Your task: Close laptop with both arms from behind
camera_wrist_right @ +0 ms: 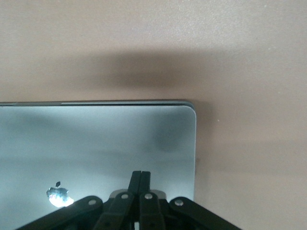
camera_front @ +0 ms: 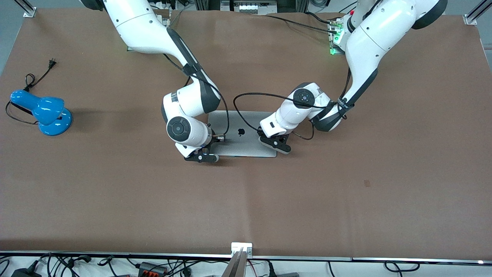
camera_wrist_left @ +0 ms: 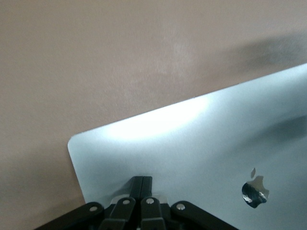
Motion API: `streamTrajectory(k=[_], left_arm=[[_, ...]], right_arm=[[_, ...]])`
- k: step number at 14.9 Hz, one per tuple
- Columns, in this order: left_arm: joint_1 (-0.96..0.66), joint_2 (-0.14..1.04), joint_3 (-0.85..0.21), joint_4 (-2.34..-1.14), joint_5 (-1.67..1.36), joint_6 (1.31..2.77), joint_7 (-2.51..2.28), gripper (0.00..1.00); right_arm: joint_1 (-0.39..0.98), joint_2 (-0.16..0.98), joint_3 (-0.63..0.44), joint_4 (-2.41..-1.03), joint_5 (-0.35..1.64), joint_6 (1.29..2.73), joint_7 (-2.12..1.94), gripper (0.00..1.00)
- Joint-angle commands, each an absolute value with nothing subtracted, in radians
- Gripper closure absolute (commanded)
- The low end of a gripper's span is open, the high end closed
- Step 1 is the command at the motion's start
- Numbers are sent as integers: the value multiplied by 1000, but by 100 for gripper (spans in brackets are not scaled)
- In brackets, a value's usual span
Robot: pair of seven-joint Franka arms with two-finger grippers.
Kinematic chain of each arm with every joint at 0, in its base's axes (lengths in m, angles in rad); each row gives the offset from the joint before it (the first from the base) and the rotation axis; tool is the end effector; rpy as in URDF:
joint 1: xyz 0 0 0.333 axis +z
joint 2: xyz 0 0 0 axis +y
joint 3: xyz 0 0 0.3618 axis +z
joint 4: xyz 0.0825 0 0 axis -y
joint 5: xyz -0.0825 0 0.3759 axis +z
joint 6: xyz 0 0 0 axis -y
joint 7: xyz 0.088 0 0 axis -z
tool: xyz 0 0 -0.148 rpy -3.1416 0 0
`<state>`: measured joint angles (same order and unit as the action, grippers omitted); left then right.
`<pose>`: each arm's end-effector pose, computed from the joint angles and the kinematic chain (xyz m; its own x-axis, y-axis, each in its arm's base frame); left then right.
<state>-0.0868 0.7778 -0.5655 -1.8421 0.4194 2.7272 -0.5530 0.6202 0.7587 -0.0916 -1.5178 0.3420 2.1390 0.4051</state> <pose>0.5670 -0.3989 0.1822 0.9523 -0.2560 0.1661 -0.2922 -0.9221 0.2536 0.6018 0.3929 0.2027 0.9761 -0.0451 -0.2124 -0.0723 -0.9899 -0.1221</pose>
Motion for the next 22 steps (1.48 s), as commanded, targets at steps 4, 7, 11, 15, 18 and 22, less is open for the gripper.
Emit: streamTrajectory(k=[4,7,11,15,18,22], left_arm=[[-97,824,-557,-1809,449,2727,-557,99],[-77,804,-558,-1812,451,2720,-551,99],[-75,695,-571,-1807,449,2536,-551,99],[-69,549,-616,-1804,443,2191,-529,99],[53,486,-730,-1802,431,2001,-444,99],[473,480,-1099,-1769,431,1775,-348,95]], right_arm=[[630,818,-86,-1489,328,2183,411,100],[630,815,-87,-1488,330,2180,408,100],[632,808,-89,-1483,328,2174,417,100],[634,781,-94,-1451,325,2128,419,100],[626,701,-118,-1453,266,2033,416,100],[618,591,-176,-1463,224,1887,399,100]])
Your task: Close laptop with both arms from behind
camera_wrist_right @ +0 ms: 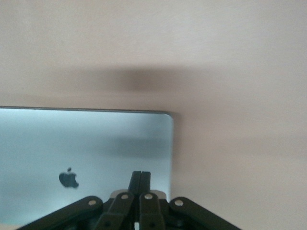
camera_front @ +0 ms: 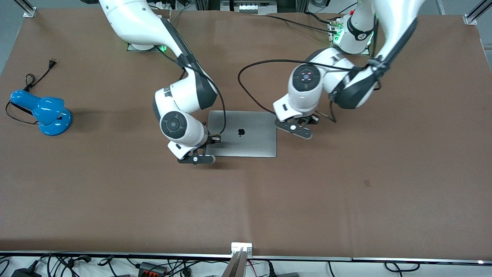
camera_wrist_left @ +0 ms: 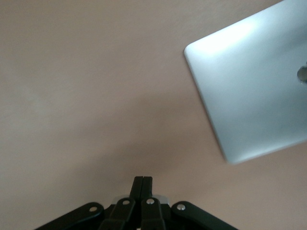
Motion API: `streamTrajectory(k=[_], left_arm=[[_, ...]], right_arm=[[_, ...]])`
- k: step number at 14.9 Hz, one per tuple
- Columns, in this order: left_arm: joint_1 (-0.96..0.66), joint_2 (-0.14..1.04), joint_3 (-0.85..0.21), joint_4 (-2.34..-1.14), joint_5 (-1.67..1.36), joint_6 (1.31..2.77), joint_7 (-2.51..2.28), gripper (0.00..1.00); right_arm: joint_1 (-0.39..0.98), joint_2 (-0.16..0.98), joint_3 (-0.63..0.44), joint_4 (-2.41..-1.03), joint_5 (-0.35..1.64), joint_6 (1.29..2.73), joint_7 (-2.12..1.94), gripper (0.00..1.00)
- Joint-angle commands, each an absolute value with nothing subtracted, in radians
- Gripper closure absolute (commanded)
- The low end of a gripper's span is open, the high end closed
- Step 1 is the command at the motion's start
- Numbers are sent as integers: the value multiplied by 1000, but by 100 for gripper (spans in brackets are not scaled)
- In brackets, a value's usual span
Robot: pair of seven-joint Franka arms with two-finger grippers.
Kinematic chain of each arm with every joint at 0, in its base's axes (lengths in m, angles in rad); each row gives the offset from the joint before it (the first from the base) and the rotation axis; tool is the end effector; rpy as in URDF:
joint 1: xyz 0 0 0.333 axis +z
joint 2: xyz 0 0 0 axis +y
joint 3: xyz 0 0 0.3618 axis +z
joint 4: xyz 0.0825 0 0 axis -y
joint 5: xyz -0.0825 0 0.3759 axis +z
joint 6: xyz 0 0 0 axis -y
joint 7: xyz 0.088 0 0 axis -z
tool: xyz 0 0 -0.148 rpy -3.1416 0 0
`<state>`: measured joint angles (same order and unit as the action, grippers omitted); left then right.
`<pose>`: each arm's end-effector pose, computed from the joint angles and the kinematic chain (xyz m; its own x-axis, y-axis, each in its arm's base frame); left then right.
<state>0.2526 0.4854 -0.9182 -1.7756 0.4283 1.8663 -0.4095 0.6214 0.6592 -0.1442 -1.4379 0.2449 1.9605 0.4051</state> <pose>0.5425 -0.2979 0.3631 0.9100 -0.3807 -0.1643 -0.3957 -0.9157 -0.0697 0.6205 0.3699 0.2966 0.9853 -0.0061 -0.1705 -0.0169 -0.9979 -0.0618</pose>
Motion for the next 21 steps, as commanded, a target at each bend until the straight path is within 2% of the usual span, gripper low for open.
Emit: streamTrajectory(k=[1,2,3,4,5,12,14,16,17,19,21], left_arm=[[583,480,-1189,-1755,431,1714,-348,87],[663,477,-1257,-1729,442,1659,-353,75],[704,479,-1279,-1683,445,1616,-345,62],[724,486,-1285,-1649,442,1577,-342,31],[739,486,-1282,-1614,442,1556,-342,1],[799,486,-1284,-1439,430,1455,-306,0],[799,471,-1252,-1384,382,1407,-145,0],[799,433,-1163,-1381,316,1405,-49,0],[789,378,-1088,-1381,243,1408,-4,0],[712,353,-929,-1384,193,1416,40,0],[605,313,-760,-1382,164,1414,70,0]], right_arm=[[618,565,-198,-1466,224,1853,376,100],[617,540,-230,-1466,224,1815,332,99],[617,523,-273,-1465,227,1780,304,35],[618,505,-308,-1463,226,1764,298,0],[617,485,-331,-1460,225,1756,298,0],[618,393,-449,-1451,201,1730,258,0],[617,384,-480,-1390,201,1689,256,0],[612,383,-517,-1326,202,1645,256,0],[615,383,-541,-1318,202,1637,256,0],[618,383,-583,-1315,207,1623,229,0],[588,370,-578,-1310,216,1629,209,0]])
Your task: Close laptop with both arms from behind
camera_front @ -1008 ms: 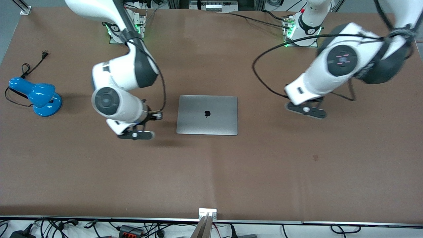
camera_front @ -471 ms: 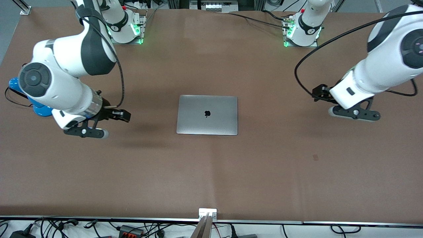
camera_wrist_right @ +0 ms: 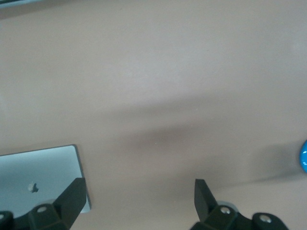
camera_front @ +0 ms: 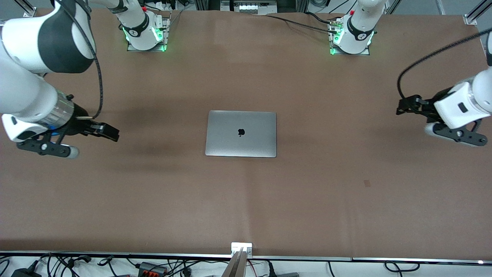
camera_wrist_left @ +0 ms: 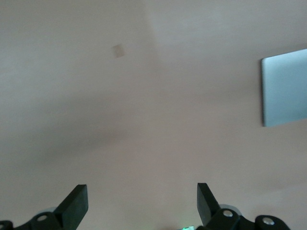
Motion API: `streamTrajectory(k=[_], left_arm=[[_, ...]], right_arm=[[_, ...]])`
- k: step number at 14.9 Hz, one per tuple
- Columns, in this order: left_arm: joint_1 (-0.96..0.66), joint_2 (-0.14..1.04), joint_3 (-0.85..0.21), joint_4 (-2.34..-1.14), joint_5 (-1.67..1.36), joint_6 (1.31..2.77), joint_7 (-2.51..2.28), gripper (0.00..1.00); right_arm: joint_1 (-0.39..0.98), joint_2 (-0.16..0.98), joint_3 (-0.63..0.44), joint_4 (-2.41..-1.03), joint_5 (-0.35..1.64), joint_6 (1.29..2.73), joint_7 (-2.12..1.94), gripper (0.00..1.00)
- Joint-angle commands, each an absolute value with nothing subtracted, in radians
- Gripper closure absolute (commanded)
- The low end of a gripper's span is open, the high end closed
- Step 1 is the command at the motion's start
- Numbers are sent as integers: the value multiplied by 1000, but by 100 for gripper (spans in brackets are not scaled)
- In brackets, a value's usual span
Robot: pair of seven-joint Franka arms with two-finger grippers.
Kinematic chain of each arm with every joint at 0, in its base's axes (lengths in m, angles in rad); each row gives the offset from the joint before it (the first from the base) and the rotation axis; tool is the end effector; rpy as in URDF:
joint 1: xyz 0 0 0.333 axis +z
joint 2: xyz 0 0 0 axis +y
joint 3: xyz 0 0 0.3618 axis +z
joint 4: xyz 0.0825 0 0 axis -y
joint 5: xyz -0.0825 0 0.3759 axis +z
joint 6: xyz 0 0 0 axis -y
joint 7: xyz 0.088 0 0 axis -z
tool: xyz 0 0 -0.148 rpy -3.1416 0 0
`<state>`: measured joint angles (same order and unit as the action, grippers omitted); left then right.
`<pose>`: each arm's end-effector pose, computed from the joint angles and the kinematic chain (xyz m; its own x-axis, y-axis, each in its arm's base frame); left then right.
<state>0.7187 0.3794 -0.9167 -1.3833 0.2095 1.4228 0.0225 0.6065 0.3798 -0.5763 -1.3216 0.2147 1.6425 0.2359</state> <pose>0.6108 0.0027 0.5494 0.9591 -0.2076 -0.1924 -0.1927 -0.9768 0.0933 0.6559 0.1171 0.5488 0.9823 -0.1870 -0.0031 -0.1871 -0.9823 -0.0103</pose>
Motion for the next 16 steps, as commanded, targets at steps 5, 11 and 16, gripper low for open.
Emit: streamTrajectory(k=[5,11,16], left_arm=[[200,192,-199,-1468,-1,1449,120,0],[-49,-60,32,-1788,0,1771,104,0],[-34,-106,-4,-1789,-6,1721,45,0]], right_arm=[[306,316,-318,-1315,123,1635,164,0],[-60,279,9,-1321,29,1664,17,0],[-54,236,5,-1345,3,1646,-2,0]])
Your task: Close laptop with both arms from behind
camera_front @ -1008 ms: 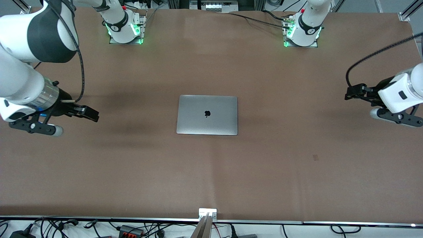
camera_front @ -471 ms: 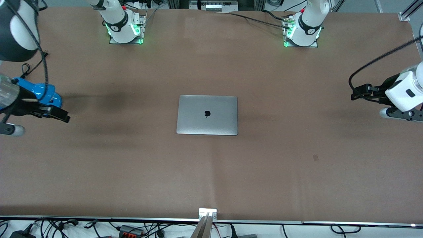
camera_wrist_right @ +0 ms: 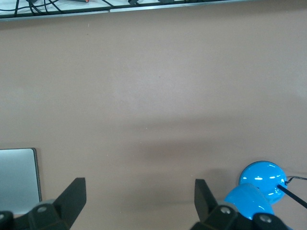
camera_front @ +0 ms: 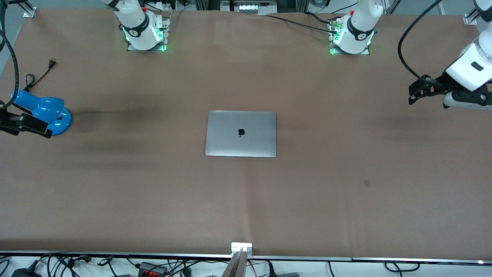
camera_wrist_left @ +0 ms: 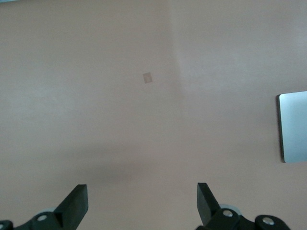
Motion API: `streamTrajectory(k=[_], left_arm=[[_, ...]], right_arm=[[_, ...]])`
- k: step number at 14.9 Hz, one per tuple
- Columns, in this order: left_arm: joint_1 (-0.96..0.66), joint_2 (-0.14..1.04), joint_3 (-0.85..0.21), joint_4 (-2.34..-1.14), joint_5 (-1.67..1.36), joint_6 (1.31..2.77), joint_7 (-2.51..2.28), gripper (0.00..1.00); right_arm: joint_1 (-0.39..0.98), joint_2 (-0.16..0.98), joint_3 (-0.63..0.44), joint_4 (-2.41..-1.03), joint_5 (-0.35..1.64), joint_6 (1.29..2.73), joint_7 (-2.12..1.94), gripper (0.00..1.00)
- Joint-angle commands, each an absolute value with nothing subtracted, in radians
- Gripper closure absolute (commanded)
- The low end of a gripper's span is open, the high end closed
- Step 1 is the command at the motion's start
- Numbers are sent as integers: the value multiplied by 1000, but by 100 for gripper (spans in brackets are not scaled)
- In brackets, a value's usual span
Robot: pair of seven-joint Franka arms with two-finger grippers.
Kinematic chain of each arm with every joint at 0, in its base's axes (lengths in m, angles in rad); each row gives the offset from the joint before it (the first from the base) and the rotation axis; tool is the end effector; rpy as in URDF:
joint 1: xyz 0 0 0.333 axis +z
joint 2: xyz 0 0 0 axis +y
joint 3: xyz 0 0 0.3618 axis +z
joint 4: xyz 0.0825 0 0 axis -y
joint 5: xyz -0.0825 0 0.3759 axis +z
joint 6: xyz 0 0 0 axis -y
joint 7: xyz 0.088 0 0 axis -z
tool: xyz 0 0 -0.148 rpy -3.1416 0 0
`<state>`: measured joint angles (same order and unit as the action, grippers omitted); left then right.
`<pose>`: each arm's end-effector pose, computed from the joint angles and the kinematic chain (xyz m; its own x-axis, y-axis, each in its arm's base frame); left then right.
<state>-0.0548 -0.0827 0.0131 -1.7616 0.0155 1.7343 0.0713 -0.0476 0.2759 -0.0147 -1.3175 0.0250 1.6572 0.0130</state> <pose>0.5306 -0.0198 0.5989 0.9919 -0.1152 0.0542 -0.1144 -0.9933 -0.0182 0.6519 -0.0358 0.5906 0.9951 -0.0764 0.0635 -0.0752 -0.9969 -0.0218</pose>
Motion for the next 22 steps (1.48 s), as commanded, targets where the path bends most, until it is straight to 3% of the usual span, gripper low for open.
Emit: streamTrajectory(k=[1,3,9,12,18,22], left_arm=[[3,-107,-56,-1787,-6,1704,32,0],[47,-120,-107,-1786,-6,1675,-11,0],[20,-124,-101,-1784,-8,1660,-3,0],[-89,-143,-11,-1786,-6,1672,-3,0],[-89,-130,-2,-1779,-8,1652,-15,0],[-89,-52,-2,-1669,-6,1606,-11,0]], right_arm=[[-55,216,5,-1365,0,1641,2,0],[-60,198,6,-1394,-15,1603,3,0],[-60,49,8,-1615,-41,1632,3,0],[-60,-23,8,-1721,-41,1704,3,0],[-55,-11,15,-1700,-40,1727,-2,0],[-55,-9,14,-1678,-31,1701,-26,0]])
